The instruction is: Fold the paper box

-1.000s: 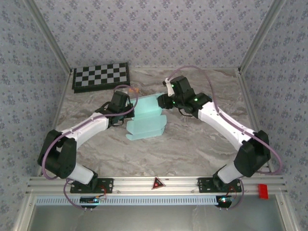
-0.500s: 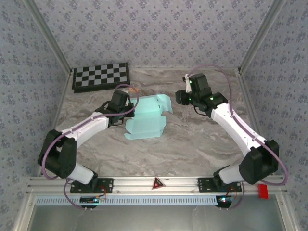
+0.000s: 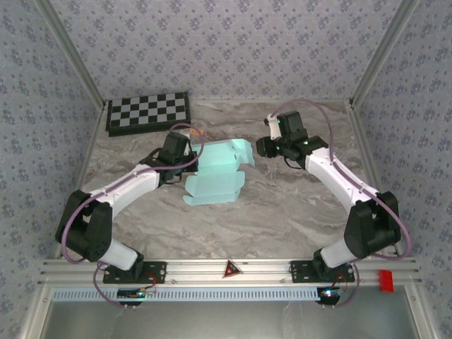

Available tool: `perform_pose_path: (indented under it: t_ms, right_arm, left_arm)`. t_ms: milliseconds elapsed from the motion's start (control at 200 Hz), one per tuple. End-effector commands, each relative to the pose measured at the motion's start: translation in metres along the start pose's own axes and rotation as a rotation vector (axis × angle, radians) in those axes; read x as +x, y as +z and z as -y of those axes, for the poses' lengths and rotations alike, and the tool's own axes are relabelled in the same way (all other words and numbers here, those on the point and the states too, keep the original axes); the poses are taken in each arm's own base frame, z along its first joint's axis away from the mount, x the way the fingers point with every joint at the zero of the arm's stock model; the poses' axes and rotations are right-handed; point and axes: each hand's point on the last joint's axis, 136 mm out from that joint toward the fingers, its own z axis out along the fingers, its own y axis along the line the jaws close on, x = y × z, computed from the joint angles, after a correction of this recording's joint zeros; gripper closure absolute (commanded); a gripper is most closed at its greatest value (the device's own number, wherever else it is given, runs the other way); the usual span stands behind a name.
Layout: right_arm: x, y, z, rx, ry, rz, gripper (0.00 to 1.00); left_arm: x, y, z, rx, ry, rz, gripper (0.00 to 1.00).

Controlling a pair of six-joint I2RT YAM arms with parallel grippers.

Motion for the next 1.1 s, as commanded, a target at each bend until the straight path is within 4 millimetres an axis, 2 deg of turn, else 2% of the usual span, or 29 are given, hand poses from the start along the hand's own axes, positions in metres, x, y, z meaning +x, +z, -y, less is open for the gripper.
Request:
perform_pose_path:
  t_ms: [0, 375, 750, 1094]
  right_arm:
    - [0.009, 0.01, -0.013, -0.071, -0.058, -0.01, 0.59]
    - [0.017, 0.019, -0.041, -0.175, -0.129, -0.016, 0.59]
    - [0.026, 0.018, -0.076, -0.296, -0.226, -0.026, 0.62]
    - [0.033, 0.021, -0.093, -0.374, -0.234, -0.053, 0.63]
  left_arm:
    - [-0.026, -0.014, 0.02, 0.062, -0.008, 0.071, 1.0]
    - [-0.025, -0.014, 0.019, 0.061, -0.016, 0.068, 1.0]
    - [-0.023, -0.009, 0.02, 0.064, -0.027, 0.054, 1.0]
    - [-0.024, -0.009, 0.021, 0.065, -0.027, 0.053, 1.0]
